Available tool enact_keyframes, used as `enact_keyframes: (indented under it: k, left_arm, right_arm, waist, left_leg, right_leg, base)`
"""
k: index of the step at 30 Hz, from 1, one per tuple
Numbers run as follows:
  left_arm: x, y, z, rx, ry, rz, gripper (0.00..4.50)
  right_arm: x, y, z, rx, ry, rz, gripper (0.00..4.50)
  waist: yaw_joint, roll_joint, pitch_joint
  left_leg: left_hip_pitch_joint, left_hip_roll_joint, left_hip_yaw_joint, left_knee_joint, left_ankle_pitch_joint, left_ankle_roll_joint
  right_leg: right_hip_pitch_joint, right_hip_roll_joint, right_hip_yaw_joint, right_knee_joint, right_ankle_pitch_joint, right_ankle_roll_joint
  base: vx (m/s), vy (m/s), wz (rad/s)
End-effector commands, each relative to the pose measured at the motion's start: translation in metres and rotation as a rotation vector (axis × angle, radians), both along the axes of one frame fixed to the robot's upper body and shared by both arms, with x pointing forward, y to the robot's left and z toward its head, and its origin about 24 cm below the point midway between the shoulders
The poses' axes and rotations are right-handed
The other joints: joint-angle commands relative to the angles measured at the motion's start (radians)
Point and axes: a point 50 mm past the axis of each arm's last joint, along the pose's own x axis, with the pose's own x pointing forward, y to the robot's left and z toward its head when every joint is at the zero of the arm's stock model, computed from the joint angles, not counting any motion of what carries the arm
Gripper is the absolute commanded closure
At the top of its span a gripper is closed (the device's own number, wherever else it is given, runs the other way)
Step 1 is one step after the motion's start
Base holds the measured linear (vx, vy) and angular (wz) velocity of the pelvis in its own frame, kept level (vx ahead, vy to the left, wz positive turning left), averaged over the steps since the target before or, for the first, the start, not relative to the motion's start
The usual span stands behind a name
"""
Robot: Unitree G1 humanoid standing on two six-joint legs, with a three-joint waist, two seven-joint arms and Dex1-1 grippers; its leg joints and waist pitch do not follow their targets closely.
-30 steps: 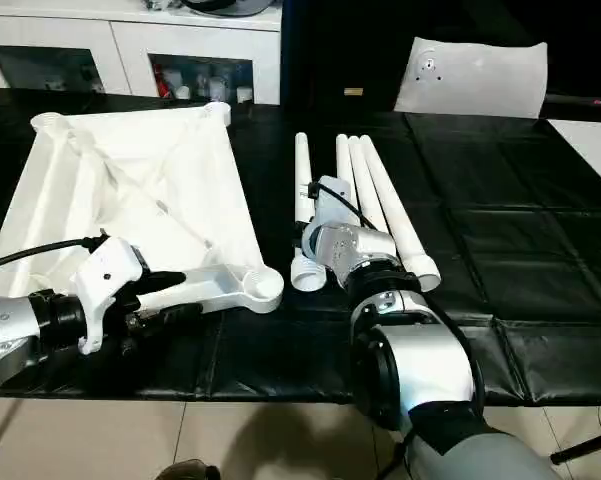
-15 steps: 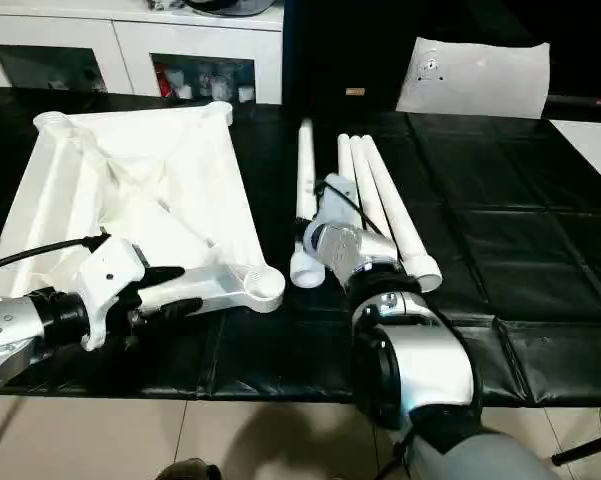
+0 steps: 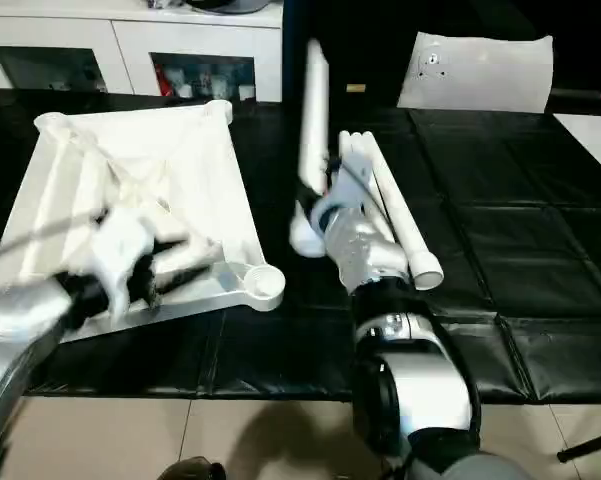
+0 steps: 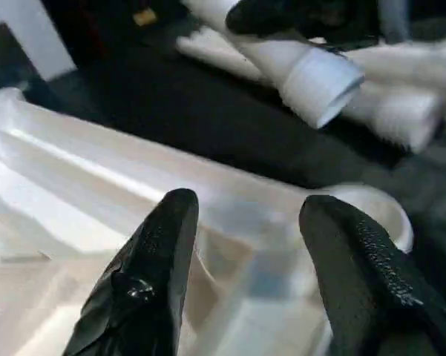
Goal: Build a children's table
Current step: Pick table leg
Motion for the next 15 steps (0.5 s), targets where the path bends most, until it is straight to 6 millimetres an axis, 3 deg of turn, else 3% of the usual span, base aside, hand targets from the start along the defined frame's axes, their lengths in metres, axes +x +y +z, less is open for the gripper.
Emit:
enact_keyframes:
  k: [1, 3, 4, 5, 6, 8, 9, 10, 12, 15]
  left_arm:
    - [0.006, 0.002, 0.003, -0.035, -0.006, 0.040, 1.79]
    - [0.010, -0.001, 0.009, -0.097, -0.015, 0.051, 1.62]
    - [0.017, -0.009, 0.022, -0.237, -0.017, 0.054, 1.58]
    - [0.019, -0.011, 0.025, -0.275, -0.015, 0.051, 1.47]
    - [0.020, -0.015, 0.029, -0.310, -0.013, 0.041, 1.47]
    - [0.021, -0.020, 0.033, -0.350, -0.009, 0.025, 1.15]
    - [0.022, -0.024, 0.036, -0.393, 0.001, 0.008, 1.14]
    - [0.021, -0.029, 0.040, -0.442, 0.011, -0.031, 1.14]
    - [0.020, -0.041, 0.050, -0.540, 0.032, -0.107, 1.14]
    - [0.020, -0.050, 0.059, -0.634, 0.046, -0.157, 1.14]
  right_arm:
    - [-0.002, -0.005, 0.012, 0.041, -0.091, 0.035, 2.66]
    - [-0.005, -0.009, 0.013, 0.069, -0.113, 0.054, 2.66]
    - [-0.016, -0.016, 0.018, 0.172, -0.196, 0.154, 2.66]
    - [-0.020, -0.018, 0.020, 0.203, -0.221, 0.186, 2.66]
    - [-0.027, -0.020, 0.022, 0.244, -0.257, 0.240, 2.66]
    - [-0.035, -0.022, 0.023, 0.276, -0.295, 0.299, 2.67]
    - [-0.040, -0.024, 0.023, 0.293, -0.313, 0.331, 2.67]
    - [-0.045, -0.026, 0.022, 0.315, -0.325, 0.359, 2.67]
    - [-0.055, -0.029, 0.021, 0.340, -0.348, 0.413, 2.67]
    - [-0.064, -0.030, 0.021, 0.356, -0.359, 0.462, 2.67]
  waist:
    - [0.002, 0.025, -0.079]
    - [0.002, 0.023, -0.079]
    - [0.006, 0.038, -0.078]
    - [0.009, 0.032, -0.077]
    - [0.015, 0.030, -0.080]
    - [0.019, 0.024, -0.081]
    - [0.020, 0.028, -0.079]
    - [0.022, 0.024, -0.078]
    - [0.027, 0.028, -0.079]
    - [0.030, 0.026, -0.077]
  left_leg:
    - [0.027, 0.053, -0.011, -0.064, -0.092, -0.035]
    - [0.025, 0.052, -0.012, -0.064, -0.076, -0.031]
    - [0.028, 0.050, -0.011, -0.061, -0.093, -0.035]
    - [0.031, 0.052, -0.007, -0.060, -0.106, -0.030]
    - [0.027, 0.057, -0.014, -0.063, -0.097, -0.024]
    - [0.023, 0.056, -0.015, -0.061, -0.081, -0.004]
    - [0.022, 0.054, -0.015, -0.062, -0.091, 0.001]
    - [0.022, 0.055, -0.013, -0.060, -0.100, 0.005]
    - [0.021, 0.057, -0.014, -0.059, -0.087, 0.009]
    - [0.020, 0.056, -0.014, -0.059, -0.090, 0.018]
  right_leg:
    - [0.041, -0.075, 0.038, -0.051, 0.233, -0.214]
    - [0.042, -0.076, 0.037, -0.051, 0.230, -0.221]
    - [0.041, -0.076, 0.038, -0.050, 0.222, -0.225]
    - [0.042, -0.074, 0.040, -0.058, 0.230, -0.218]
    - [0.046, -0.078, 0.039, -0.054, 0.260, -0.223]
    - [0.048, -0.078, 0.037, -0.052, 0.277, -0.228]
    - [0.047, -0.081, 0.037, -0.055, 0.247, -0.234]
    - [0.048, -0.083, 0.039, -0.059, 0.219, -0.238]
    - [0.048, -0.084, 0.039, -0.059, 0.205, -0.247]
    - [0.046, -0.083, 0.038, -0.063, 0.184, -0.263]
  base:
    - [0.000, 0.000, 0.00]
    - [0.000, 0.000, 0.00]
    - [0.000, 0.000, 0.00]
    - [0.000, 0.000, 0.00]
    - [0.000, 0.000, 0.00]
    - [0.000, 0.000, 0.00]
    - [0.000, 0.000, 0.00]
    - [0.000, 0.000, 0.00]
    - [0.000, 0.000, 0.00]
    - [0.000, 0.000, 0.00]
